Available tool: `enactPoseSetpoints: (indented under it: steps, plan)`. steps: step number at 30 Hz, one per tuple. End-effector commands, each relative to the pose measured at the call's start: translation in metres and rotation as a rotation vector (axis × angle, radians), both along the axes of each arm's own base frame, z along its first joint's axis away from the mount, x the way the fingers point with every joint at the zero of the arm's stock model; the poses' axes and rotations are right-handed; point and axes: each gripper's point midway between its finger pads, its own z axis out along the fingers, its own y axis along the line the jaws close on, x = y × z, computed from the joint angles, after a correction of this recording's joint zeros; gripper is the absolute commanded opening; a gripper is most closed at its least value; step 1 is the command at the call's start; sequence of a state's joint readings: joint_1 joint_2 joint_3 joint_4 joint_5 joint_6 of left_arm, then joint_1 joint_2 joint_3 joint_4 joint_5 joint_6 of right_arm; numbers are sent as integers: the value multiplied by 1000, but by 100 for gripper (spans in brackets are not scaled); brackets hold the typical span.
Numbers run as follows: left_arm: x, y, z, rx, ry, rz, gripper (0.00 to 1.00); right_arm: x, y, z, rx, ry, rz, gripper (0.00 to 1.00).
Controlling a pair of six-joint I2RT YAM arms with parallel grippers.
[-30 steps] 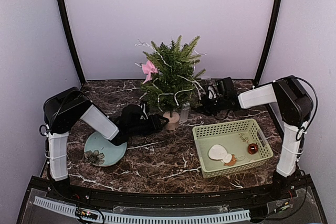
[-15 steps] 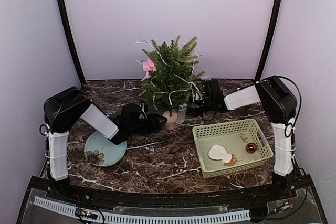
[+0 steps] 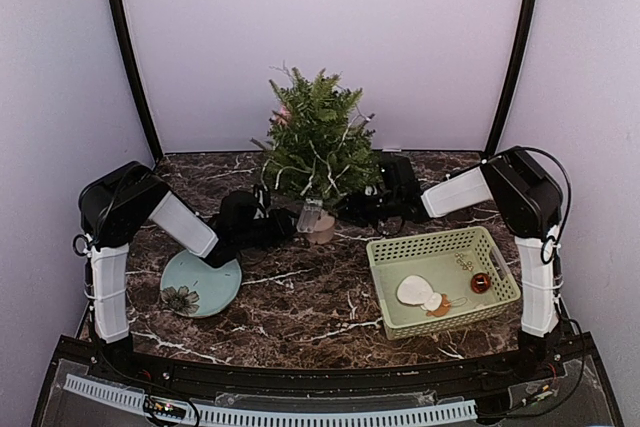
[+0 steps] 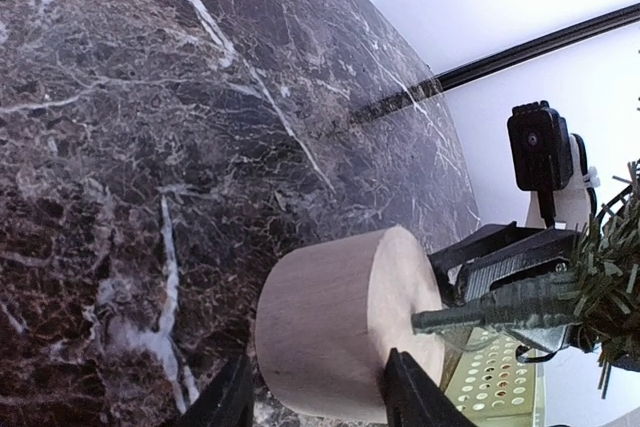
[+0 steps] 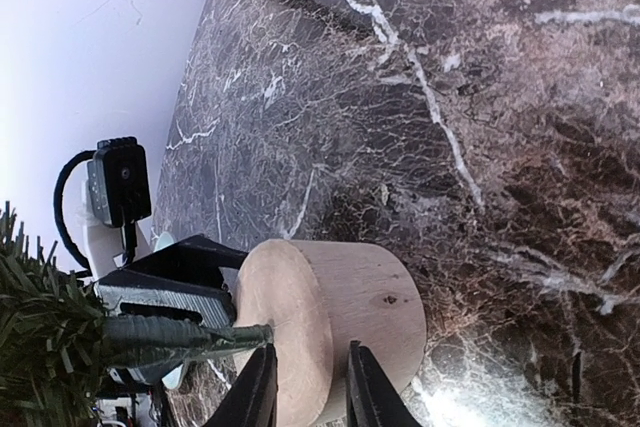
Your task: Decorate the small christmas tree
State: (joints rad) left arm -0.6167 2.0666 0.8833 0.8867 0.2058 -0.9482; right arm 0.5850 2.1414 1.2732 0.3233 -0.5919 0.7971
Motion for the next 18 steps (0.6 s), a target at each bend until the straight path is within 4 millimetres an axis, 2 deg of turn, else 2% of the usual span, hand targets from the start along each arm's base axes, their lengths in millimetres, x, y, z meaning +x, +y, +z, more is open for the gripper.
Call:
enactPoseSetpoints:
  steps: [1,7,10,18]
  plan:
    - [5,14,-5,46,17,14,47,-25,18,-2,43,19,61,26]
    - [6,19,0,59,3,9,48,-35,20,-2,56,29,67,26]
    - [5,22,7,61,-11,17,50,-37,17,7,65,16,57,26]
    - [-1,44,24,88,-37,66,57,-31,-14,42,80,-46,-10,29]
